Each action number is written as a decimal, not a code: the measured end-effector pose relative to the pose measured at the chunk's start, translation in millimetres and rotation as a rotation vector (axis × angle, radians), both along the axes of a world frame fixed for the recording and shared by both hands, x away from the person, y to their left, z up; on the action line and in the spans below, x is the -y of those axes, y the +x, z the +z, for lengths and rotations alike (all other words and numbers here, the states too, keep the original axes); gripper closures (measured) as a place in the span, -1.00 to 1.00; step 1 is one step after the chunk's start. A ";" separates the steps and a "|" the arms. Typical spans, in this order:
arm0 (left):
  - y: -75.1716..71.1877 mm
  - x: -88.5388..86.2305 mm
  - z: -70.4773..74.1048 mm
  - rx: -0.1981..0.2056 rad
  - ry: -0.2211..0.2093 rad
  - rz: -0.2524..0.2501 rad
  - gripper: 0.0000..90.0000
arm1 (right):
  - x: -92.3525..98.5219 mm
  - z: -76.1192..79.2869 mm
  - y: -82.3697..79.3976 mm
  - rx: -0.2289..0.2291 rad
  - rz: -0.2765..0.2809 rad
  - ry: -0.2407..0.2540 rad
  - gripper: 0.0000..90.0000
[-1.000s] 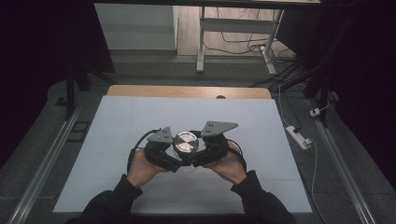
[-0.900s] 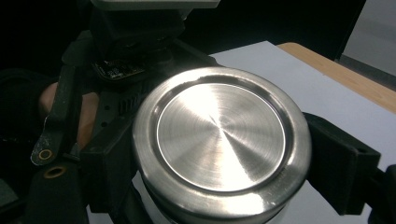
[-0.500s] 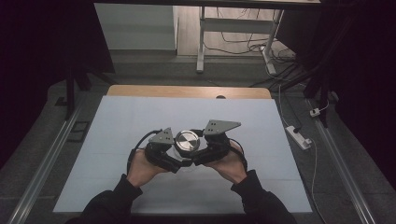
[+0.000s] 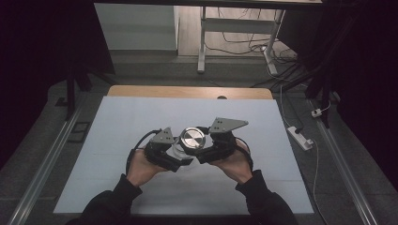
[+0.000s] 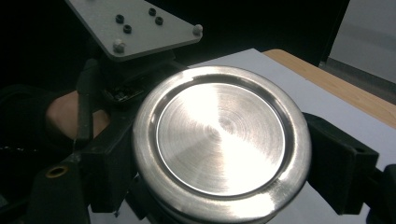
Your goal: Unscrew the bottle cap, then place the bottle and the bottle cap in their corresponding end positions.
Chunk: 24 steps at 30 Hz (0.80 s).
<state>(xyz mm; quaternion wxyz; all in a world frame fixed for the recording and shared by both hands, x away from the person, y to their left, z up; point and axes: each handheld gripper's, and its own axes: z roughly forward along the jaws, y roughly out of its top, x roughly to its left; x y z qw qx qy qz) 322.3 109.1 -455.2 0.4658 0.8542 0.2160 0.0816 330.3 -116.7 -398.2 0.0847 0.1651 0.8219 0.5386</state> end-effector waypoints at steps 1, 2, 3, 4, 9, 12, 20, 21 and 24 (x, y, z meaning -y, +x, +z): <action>0.6 -0.7 -0.1 0.001 0.002 0.004 -0.65 | 0.9 0.9 -1.1 0.002 0.000 -0.003 -0.58; 1.2 -1.2 -0.2 0.003 0.003 0.010 -0.65 | 0.9 0.9 -1.1 0.002 0.000 -0.003 -0.58; 2.2 -2.1 -0.4 0.004 0.008 0.013 -0.66 | 1.3 1.2 -1.7 0.003 0.000 -0.005 -0.58; 2.8 -2.6 -0.5 0.006 0.010 0.017 -0.66 | 1.7 1.5 -2.5 0.004 0.001 -0.006 -0.58; 7.1 -5.6 -2.3 0.006 0.016 0.038 -0.65 | 3.1 1.8 -5.7 0.005 0.004 -0.010 -0.58; 9.5 -7.0 -2.5 0.008 0.020 0.046 -0.66 | 4.1 0.3 -7.1 0.001 0.010 -0.018 -0.58; 15.0 -9.3 -3.5 0.013 0.022 0.065 -0.66 | 7.5 -6.0 -10.1 -0.008 0.015 -0.038 -0.58; 16.0 -9.5 -3.9 0.013 0.023 0.067 -0.65 | 7.7 -6.5 -10.4 -0.011 0.015 -0.038 -0.58; 18.6 -9.6 -5.3 0.015 0.023 0.072 -0.65 | 8.3 -8.9 -11.5 -0.012 0.015 -0.045 -0.58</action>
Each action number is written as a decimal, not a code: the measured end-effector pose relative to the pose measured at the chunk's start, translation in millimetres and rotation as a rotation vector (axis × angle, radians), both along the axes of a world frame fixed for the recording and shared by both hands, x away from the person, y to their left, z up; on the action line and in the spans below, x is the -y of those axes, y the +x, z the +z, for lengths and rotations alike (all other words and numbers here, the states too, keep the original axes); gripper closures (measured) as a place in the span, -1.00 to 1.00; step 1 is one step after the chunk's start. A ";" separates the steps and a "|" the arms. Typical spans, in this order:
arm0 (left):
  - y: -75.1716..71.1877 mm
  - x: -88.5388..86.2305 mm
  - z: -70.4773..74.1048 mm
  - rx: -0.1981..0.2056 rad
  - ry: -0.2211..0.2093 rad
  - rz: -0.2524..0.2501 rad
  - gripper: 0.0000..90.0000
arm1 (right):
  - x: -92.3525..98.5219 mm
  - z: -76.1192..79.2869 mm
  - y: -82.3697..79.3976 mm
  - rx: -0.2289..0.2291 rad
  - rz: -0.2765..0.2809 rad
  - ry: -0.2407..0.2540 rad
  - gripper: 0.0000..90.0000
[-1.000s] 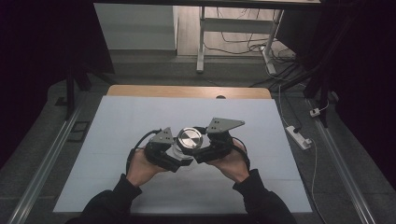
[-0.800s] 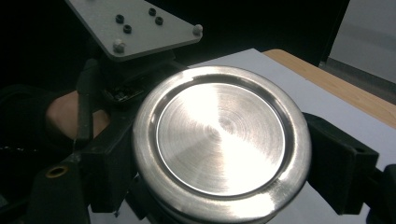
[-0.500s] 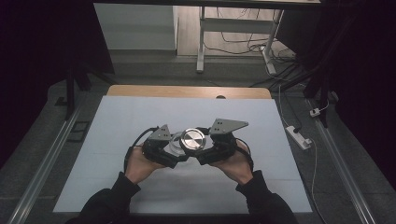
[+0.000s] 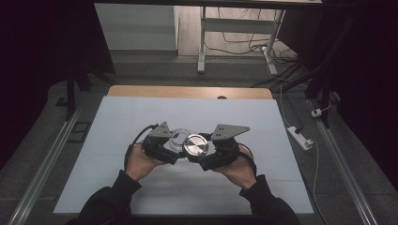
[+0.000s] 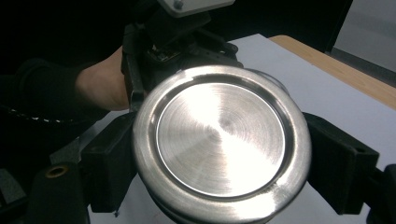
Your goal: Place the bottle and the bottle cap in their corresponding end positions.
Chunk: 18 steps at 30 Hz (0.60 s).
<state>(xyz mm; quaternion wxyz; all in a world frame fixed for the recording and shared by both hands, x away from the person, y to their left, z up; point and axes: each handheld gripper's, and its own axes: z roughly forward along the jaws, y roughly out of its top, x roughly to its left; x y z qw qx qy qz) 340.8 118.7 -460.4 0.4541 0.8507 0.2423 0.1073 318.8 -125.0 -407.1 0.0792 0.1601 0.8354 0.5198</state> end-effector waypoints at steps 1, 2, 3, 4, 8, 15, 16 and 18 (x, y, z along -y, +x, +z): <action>0.6 0.0 -0.3 0.001 0.002 0.000 -0.65 | 0.1 -0.8 -0.6 0.000 0.001 -0.004 -0.58; 1.3 0.2 -0.7 0.001 0.003 0.002 -0.66 | 0.0 -1.5 -1.1 0.000 0.003 -0.005 -0.58; 2.3 0.4 -1.0 0.002 0.006 0.004 -0.66 | 0.0 -2.5 -1.8 0.002 0.003 -0.009 -0.58; 2.9 0.4 -1.2 0.005 0.008 0.005 -0.65 | 0.0 -3.6 -2.8 0.000 0.004 -0.012 -0.58; 7.0 0.3 -1.9 0.007 0.007 0.012 -0.66 | -0.6 -7.5 -5.5 0.004 0.013 -0.017 -0.58; 13.3 0.3 -3.2 0.017 0.003 0.019 -0.66 | -2.5 -16.8 -10.7 0.002 0.029 -0.031 -0.58; 14.3 0.4 -3.4 0.018 0.004 0.017 -0.65 | -2.8 -18.1 -11.1 0.001 0.031 -0.032 -0.58; 16.6 1.0 -4.6 0.021 0.005 0.014 -0.66 | -3.6 -21.9 -12.3 -0.002 0.036 -0.037 -0.58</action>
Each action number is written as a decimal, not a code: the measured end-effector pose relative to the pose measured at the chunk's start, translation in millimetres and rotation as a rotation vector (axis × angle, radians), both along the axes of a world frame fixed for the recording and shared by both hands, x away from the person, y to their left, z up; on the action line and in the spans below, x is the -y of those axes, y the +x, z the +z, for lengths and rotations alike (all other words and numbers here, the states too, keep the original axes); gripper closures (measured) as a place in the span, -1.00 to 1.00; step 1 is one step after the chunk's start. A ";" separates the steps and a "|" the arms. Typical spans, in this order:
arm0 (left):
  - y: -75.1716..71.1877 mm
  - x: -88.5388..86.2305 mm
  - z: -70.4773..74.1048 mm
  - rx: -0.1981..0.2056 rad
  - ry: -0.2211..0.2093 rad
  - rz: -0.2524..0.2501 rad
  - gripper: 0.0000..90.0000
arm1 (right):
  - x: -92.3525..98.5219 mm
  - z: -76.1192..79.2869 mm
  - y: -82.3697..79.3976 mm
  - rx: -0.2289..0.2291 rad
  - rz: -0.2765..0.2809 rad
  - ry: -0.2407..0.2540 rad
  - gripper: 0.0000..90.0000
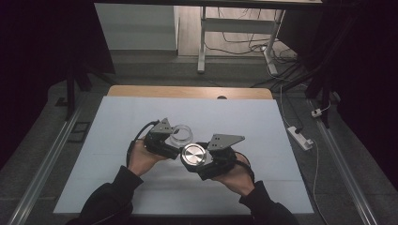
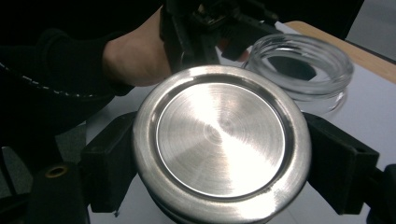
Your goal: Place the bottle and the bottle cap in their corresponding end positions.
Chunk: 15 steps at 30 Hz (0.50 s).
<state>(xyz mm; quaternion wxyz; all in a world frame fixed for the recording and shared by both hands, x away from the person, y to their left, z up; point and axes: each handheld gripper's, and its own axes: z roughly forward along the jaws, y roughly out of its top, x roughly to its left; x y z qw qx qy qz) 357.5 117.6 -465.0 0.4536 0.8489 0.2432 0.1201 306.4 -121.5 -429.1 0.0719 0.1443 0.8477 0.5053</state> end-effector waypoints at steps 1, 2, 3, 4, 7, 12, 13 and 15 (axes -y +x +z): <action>1.0 0.4 -0.6 0.001 0.002 0.001 -0.66 | -0.7 -2.6 -0.7 -0.003 0.004 -0.002 -0.58; 2.1 0.7 -1.2 0.001 0.004 0.001 -0.66 | -1.2 -4.7 -1.2 -0.005 0.006 -0.006 -0.58; 3.2 1.1 -1.9 0.003 0.005 0.002 -0.66 | -1.6 -6.7 -1.6 -0.006 0.008 -0.011 -0.58; 4.1 1.2 -2.3 0.005 0.008 0.002 -0.66 | -2.0 -8.7 -2.1 -0.008 0.011 -0.013 -0.58; 7.9 2.0 -4.5 0.010 0.010 0.001 -0.66 | -2.8 -15.1 -3.9 -0.015 0.018 -0.016 -0.58; 14.6 4.1 -7.2 0.013 0.011 0.004 -0.66 | -3.8 -25.5 -6.7 -0.023 0.028 -0.036 -0.58; 15.7 4.5 -7.7 0.015 0.010 0.003 -0.66 | -4.1 -27.4 -7.2 -0.025 0.029 -0.035 -0.58; 19.2 5.9 -9.1 0.017 0.009 0.007 -0.66 | -4.4 -30.6 -7.7 -0.023 0.033 -0.039 -0.58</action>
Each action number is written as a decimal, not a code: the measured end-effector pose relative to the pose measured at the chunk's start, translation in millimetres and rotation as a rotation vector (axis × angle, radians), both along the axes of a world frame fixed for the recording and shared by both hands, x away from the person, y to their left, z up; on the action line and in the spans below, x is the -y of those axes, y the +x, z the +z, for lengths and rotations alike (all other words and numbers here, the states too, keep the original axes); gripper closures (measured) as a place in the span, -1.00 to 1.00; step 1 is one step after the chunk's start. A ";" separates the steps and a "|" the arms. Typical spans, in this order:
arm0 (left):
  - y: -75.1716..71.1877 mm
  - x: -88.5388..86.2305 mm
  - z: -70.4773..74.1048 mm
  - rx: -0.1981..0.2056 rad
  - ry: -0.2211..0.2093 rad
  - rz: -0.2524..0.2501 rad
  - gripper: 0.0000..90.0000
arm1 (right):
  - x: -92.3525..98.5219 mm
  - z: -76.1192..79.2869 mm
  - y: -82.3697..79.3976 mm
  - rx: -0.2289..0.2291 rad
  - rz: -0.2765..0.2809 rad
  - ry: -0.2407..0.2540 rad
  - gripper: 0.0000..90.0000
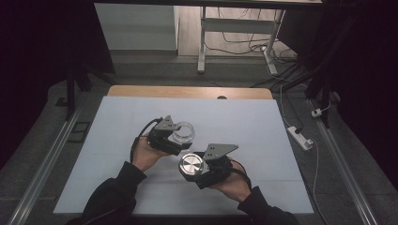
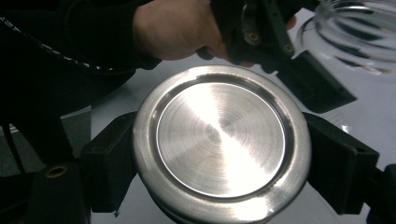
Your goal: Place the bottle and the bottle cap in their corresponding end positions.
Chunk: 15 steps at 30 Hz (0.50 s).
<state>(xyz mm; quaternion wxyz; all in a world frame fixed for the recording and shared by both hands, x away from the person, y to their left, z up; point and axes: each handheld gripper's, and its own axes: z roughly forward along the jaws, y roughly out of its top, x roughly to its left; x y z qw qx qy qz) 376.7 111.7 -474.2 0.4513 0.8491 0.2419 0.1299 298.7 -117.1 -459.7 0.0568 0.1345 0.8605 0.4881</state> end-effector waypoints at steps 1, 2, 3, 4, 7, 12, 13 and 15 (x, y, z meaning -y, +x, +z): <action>1.8 0.5 -0.6 0.000 0.000 0.000 -0.66 | -0.3 -2.3 -0.6 -0.002 0.002 -0.003 -0.58; 3.5 1.1 -1.4 0.001 -0.001 0.002 -0.66 | -0.7 -4.4 -0.8 -0.001 0.004 -0.003 -0.58; 5.3 1.7 -2.2 0.000 -0.002 0.003 -0.66 | -1.0 -6.4 -1.0 0.000 0.006 -0.006 -0.58; 7.0 2.4 -3.0 0.000 -0.003 0.004 -0.66 | -1.4 -8.4 -1.1 0.001 0.008 -0.009 -0.58; 11.6 4.5 -5.3 0.002 -0.001 0.007 -0.66 | -2.5 -14.8 -0.9 0.003 0.012 -0.019 -0.58; 18.8 8.7 -9.1 0.005 -0.001 0.008 -0.66 | -5.3 -24.8 -0.5 0.004 0.014 -0.036 -0.58; 20.1 9.4 -9.8 0.007 -0.001 0.008 -0.66 | -6.0 -26.8 -0.7 0.001 0.013 -0.038 -0.58; 22.1 10.6 -11.2 0.009 0.000 0.008 -0.66 | -7.1 -31.1 -0.2 0.000 0.016 -0.046 -0.58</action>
